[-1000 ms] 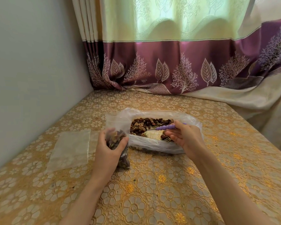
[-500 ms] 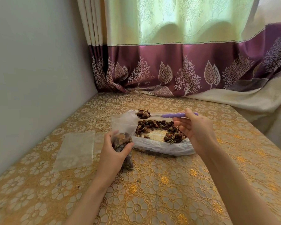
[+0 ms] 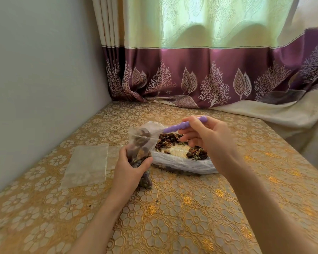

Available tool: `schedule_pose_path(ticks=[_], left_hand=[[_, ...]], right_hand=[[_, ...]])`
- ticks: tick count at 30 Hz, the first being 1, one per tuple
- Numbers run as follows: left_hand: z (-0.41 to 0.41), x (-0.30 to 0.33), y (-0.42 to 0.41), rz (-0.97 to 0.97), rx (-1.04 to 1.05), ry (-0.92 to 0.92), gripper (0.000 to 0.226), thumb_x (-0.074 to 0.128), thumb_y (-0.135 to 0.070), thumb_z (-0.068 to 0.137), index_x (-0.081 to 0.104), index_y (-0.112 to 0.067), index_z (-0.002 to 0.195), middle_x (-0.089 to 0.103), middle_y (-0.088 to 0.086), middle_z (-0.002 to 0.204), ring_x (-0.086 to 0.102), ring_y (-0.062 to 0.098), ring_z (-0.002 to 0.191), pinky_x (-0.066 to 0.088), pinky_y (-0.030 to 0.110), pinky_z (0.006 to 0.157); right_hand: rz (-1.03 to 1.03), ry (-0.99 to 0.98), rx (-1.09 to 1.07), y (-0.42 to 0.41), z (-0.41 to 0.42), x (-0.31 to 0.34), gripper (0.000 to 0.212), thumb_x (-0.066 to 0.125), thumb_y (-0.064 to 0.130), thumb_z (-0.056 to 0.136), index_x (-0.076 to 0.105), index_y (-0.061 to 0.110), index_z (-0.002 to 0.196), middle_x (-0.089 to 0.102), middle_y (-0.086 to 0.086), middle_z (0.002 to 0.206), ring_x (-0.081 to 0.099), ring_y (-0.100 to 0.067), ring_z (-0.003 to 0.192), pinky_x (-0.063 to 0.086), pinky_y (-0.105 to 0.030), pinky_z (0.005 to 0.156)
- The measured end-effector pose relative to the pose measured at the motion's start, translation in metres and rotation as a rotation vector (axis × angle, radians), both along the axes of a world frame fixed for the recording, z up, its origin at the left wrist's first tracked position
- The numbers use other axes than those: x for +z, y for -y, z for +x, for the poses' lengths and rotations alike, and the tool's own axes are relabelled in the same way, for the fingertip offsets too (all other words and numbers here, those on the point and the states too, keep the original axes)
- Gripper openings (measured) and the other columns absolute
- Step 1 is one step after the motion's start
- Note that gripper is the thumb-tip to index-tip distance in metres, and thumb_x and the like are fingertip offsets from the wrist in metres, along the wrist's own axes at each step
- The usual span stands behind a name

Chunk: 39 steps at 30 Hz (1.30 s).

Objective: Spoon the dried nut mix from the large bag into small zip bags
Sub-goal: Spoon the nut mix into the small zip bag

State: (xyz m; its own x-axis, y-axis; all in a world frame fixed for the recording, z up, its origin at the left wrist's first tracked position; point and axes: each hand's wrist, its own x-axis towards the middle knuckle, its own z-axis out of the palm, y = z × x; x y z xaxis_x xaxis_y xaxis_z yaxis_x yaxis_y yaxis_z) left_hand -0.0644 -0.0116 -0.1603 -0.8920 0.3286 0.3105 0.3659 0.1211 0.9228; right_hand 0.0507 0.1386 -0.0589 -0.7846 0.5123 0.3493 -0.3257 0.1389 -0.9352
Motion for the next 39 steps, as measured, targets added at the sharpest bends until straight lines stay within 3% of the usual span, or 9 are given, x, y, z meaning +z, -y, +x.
schedule_pose_path(ticks=[6,9,13,17,23,26,30,39], left_hand=[[0.001,0.0,0.001,0.004,0.016,-0.008,0.049,0.075,-0.034,0.074,0.045,-0.03,0.113,0.056,-0.017,0.103,0.051,-0.018,0.089,0.042,0.001,0.064],[0.002,0.0,0.0,0.006,0.034,-0.013,0.046,0.072,-0.038,0.075,0.045,-0.032,0.112,0.055,-0.019,0.101,0.049,-0.023,0.087,0.042,0.005,0.063],[0.001,-0.001,0.0,0.024,0.062,-0.01,0.038,0.069,-0.038,0.078,0.049,-0.029,0.109,0.057,-0.017,0.097,0.053,-0.015,0.083,0.041,0.01,0.063],[-0.001,-0.002,-0.001,0.041,0.079,-0.007,0.034,0.068,-0.037,0.08,0.052,-0.025,0.107,0.059,-0.013,0.095,0.055,-0.015,0.079,0.044,0.007,0.059],[-0.002,-0.003,-0.001,0.069,0.084,0.002,0.031,0.068,-0.037,0.079,0.052,-0.021,0.101,0.06,-0.007,0.09,0.059,-0.002,0.079,0.046,0.012,0.058],[-0.001,-0.002,-0.001,0.086,0.086,0.021,0.031,0.068,-0.039,0.079,0.052,-0.023,0.099,0.06,-0.007,0.09,0.059,0.001,0.08,0.044,0.015,0.062],[-0.002,0.0,-0.003,0.062,0.081,0.007,0.027,0.068,-0.039,0.079,0.051,-0.026,0.095,0.059,-0.008,0.089,0.055,-0.011,0.076,0.041,0.013,0.06],[-0.02,0.013,-0.01,-0.021,-0.048,-0.039,0.03,0.068,-0.041,0.074,0.049,-0.036,0.096,0.057,-0.019,0.098,0.051,-0.021,0.083,0.04,0.008,0.065]], right_hand=[[0.051,-0.036,0.037,-0.004,-0.001,-0.003,0.015,0.05,0.006,0.095,0.065,0.005,0.094,0.073,-0.003,0.073,0.066,-0.016,0.064,0.049,-0.019,0.05],[-0.023,-0.095,-0.019,-0.009,-0.001,-0.003,0.015,0.052,0.013,0.095,0.066,0.008,0.091,0.073,-0.004,0.073,0.066,-0.016,0.063,0.049,-0.019,0.051],[-0.068,-0.122,-0.167,-0.02,-0.002,-0.012,0.021,0.051,0.021,0.096,0.063,0.01,0.084,0.074,-0.003,0.073,0.063,-0.015,0.06,0.048,-0.019,0.051],[0.001,-0.014,-0.29,-0.034,-0.006,-0.029,0.026,0.053,0.027,0.096,0.064,0.01,0.08,0.074,-0.004,0.075,0.064,-0.015,0.059,0.048,-0.016,0.049],[0.113,0.096,-0.408,-0.044,-0.013,-0.048,0.033,0.053,0.027,0.096,0.065,0.01,0.071,0.073,0.001,0.068,0.065,-0.013,0.054,0.046,-0.015,0.047],[0.095,0.141,-0.376,-0.043,-0.014,-0.051,0.033,0.052,0.027,0.096,0.068,0.01,0.073,0.074,-0.001,0.071,0.065,-0.014,0.056,0.047,-0.018,0.046],[0.001,0.214,-0.256,-0.04,-0.019,-0.055,0.033,0.055,0.024,0.095,0.076,0.01,0.075,0.073,-0.006,0.075,0.06,-0.009,0.055,0.043,-0.016,0.047],[-0.152,0.306,-0.042,-0.038,-0.027,-0.054,0.024,0.055,0.013,0.094,0.076,0.004,0.088,0.066,0.0,0.063,0.055,-0.01,0.056,0.041,-0.016,0.047]])
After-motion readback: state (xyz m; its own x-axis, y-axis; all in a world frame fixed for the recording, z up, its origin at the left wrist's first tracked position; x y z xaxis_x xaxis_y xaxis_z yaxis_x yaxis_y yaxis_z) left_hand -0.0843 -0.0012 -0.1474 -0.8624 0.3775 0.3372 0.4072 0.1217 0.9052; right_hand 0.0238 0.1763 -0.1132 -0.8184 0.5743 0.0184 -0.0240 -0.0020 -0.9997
